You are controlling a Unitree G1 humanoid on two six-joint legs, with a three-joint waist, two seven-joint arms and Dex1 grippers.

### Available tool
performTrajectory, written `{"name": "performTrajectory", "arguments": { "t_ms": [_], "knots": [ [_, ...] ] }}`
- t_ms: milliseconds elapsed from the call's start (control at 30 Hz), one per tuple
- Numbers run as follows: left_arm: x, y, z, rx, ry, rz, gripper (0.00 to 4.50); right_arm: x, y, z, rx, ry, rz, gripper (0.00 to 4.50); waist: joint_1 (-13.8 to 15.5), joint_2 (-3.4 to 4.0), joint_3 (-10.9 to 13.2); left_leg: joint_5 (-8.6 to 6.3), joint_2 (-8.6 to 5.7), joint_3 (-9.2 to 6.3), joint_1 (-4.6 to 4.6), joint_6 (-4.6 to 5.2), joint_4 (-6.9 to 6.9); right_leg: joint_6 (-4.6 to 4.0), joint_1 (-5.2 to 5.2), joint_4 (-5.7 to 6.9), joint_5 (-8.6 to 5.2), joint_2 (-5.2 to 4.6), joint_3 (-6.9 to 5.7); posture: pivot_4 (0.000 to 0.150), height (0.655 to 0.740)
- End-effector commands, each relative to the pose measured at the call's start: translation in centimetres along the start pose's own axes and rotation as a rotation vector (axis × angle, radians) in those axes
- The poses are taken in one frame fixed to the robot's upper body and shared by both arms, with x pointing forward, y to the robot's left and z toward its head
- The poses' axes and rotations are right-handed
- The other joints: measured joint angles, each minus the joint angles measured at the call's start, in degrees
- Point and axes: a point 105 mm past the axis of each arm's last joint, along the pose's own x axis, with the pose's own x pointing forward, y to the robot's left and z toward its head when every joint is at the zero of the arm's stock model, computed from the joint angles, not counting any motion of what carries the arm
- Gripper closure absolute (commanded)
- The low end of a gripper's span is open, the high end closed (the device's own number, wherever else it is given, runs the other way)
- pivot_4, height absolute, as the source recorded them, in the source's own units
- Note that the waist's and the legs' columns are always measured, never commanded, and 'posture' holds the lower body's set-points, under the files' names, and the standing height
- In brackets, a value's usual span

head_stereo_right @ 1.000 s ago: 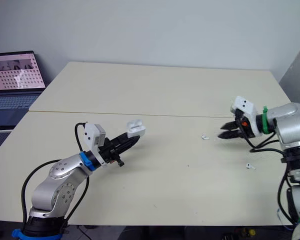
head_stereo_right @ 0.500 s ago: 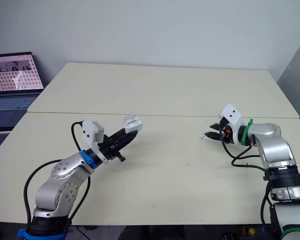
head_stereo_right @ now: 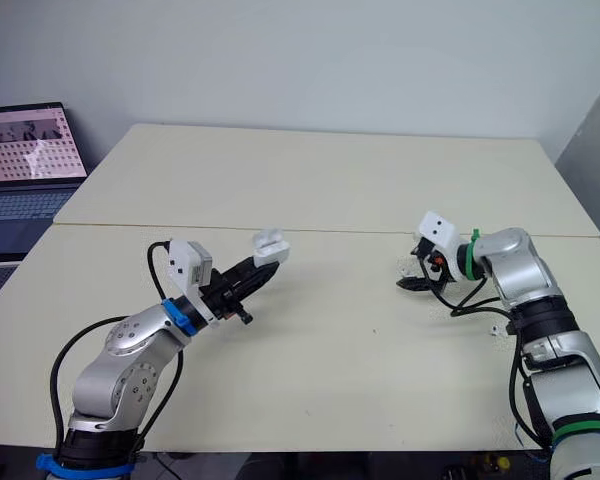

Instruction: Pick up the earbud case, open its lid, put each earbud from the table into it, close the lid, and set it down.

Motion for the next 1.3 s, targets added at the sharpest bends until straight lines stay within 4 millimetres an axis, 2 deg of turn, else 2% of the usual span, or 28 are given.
{"name": "performTrajectory", "arguments": {
  "t_ms": [33,300,333,400,467,700,833,1000,1167,1300],
  "knots": [
    [-0.1,-0.5,1.6,0.054,-0.041,-0.009,3.78,0.2,-0.6,0.9,-0.024,0.007,-0.012,0.27,0.0,0.00,0.0,0.00,0.00,0.01,0.01,0.00,0.00,0.00,0.00,0.01,0.00,0.00,0.01,0.150,0.7400],
    [-0.3,-0.5,1.5,0.058,-0.038,0.002,3.78,1.0,-1.5,0.0,-0.018,0.056,-0.033,0.27,0.0,0.00,0.0,0.00,0.00,-0.01,-0.01,0.00,-0.01,0.01,0.00,-0.01,0.01,0.00,-0.01,0.150,0.7400],
    [-0.3,-0.4,1.5,0.058,-0.038,0.004,3.78,1.0,-1.6,-0.1,-0.015,0.062,-0.037,0.43,0.0,0.00,0.0,0.00,0.00,-0.01,-0.01,0.00,-0.01,0.01,0.00,0.00,0.01,0.00,-0.02,0.150,0.7400],
    [-0.4,-0.4,1.5,0.058,-0.037,0.006,3.78,0.9,-1.8,-0.3,-0.009,0.069,-0.041,0.84,0.0,0.00,0.0,0.00,0.00,0.00,-0.01,0.00,-0.01,0.01,0.00,0.00,0.01,0.00,-0.01,0.150,0.7400],
    [-0.3,-0.4,1.5,0.057,-0.038,0.007,3.78,0.8,-1.9,-0.5,-0.006,0.076,-0.045,1.48,0.0,0.00,0.0,0.00,-0.01,-0.01,0.00,0.00,0.00,0.01,0.01,0.01,0.01,0.00,-0.01,0.150,0.7400],
    [-0.1,-0.5,1.5,0.054,-0.043,0.000,3.78,0.8,-1.8,-0.5,-0.003,0.063,-0.033,4.05,0.0,0.00,0.0,0.00,-0.01,-0.01,0.02,0.00,0.02,0.01,0.03,0.01,0.01,0.00,-0.01,0.150,0.7400],
    [0.2,-0.5,1.5,0.054,-0.045,-0.006,3.78,0.4,-1.7,-0.2,-0.010,0.054,-0.023,4.11,0.0,0.00,0.0,0.00,-0.01,-0.01,0.02,0.00,0.02,0.02,0.03,0.01,0.01,0.00,-0.01,0.150,0.7400],
    [0.0,-0.7,1.2,0.050,-0.043,-0.009,3.78,-3.7,-1.7,-2.5,-0.248,0.176,0.013,4.11,0.6,0.03,0.0,0.00,-0.06,-0.05,-0.05,0.00,0.00,0.02,0.02,-0.04,0.01,-0.05,-0.06,0.150,0.7400],
    [-0.1,-0.8,0.9,0.041,-0.039,-0.006,3.78,-6.6,-0.6,-4.4,-0.283,0.257,0.078,4.11,0.2,0.03,0.0,-0.03,-0.06,0.02,-0.01,-0.04,-0.01,0.06,0.02,-0.06,-0.04,-0.10,-0.03,0.150,0.7400],
    [0.0,-0.8,0.8,0.037,-0.040,-0.008,3.78,-7.8,0.8,-5.7,-0.282,0.302,0.127,4.11,0.0,0.05,0.0,-0.03,-0.03,0.01,0.07,-0.04,0.00,-0.03,0.02,0.07,-0.09,-0.05,-0.01,0.150,0.7400]
  ]
}}
